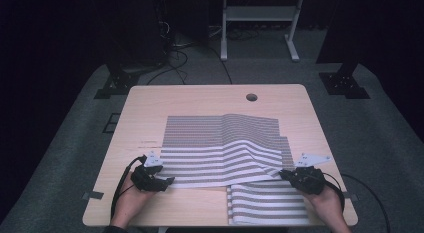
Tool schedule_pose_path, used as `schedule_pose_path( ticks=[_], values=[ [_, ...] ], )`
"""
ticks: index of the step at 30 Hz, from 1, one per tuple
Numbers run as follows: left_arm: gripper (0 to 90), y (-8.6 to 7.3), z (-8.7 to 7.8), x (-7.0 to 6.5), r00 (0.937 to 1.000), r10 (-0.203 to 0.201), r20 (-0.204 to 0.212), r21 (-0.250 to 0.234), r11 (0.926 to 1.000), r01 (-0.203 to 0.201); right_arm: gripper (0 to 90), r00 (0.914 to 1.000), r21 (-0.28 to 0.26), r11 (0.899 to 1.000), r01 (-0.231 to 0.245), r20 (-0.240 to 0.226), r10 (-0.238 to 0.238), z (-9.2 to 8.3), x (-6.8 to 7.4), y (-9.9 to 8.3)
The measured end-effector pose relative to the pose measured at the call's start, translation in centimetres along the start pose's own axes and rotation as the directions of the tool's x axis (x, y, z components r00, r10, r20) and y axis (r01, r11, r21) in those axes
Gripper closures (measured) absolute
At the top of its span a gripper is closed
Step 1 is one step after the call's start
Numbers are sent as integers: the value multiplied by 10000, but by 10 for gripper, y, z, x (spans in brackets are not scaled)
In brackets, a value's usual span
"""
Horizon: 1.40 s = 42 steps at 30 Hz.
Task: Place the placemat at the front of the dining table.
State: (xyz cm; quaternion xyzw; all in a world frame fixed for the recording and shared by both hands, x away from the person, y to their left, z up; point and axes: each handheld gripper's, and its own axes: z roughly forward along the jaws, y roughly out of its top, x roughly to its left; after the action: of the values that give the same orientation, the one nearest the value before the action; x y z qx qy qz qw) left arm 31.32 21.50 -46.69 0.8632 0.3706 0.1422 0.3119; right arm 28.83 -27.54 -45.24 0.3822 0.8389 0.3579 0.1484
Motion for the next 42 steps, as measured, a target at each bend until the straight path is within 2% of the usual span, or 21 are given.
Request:
schedule_pose_path(
  ticks=[8,13,16,23,26,33,39,40,42],
  values=[
    [341,16,12,13,10000,-52,-61,175,9998,54,864,9998,-207,9996,-187,20,188,6,-15,12],
    [342,23,18,19,9999,-89,-76,134,9999,90,863,9994,-185,9994,-298,147,300,10,-23,17],
    [342,29,21,22,9999,-51,-90,324,9995,54,863,9994,-182,9995,-238,227,242,13,-27,20],
    [342,41,31,34,10000,-25,-52,382,9993,27,864,9990,-242,9991,-351,271,357,17,-38,28],
    [342,46,35,40,10000,-34,-63,405,9992,37,864,9987,-294,9992,-279,414,291,20,-42,35],
    [344,61,45,55,10000,-17,-61,622,9981,20,866,9982,-333,9988,-373,461,388,29,-53,48],
    [346,71,53,69,9999,-47,-91,607,9981,53,867,9977,-337,9984,-445,500,461,38,-64,57],
    [347,72,54,70,9999,-48,-95,647,9979,54,867,9979,-151,9991,-408,497,415,41,-67,60],
    [347,76,57,74,9999,-79,-117,679,9977,87,868,9978,-170,9992,-357,559,366,44,-71,63]
  ],
)
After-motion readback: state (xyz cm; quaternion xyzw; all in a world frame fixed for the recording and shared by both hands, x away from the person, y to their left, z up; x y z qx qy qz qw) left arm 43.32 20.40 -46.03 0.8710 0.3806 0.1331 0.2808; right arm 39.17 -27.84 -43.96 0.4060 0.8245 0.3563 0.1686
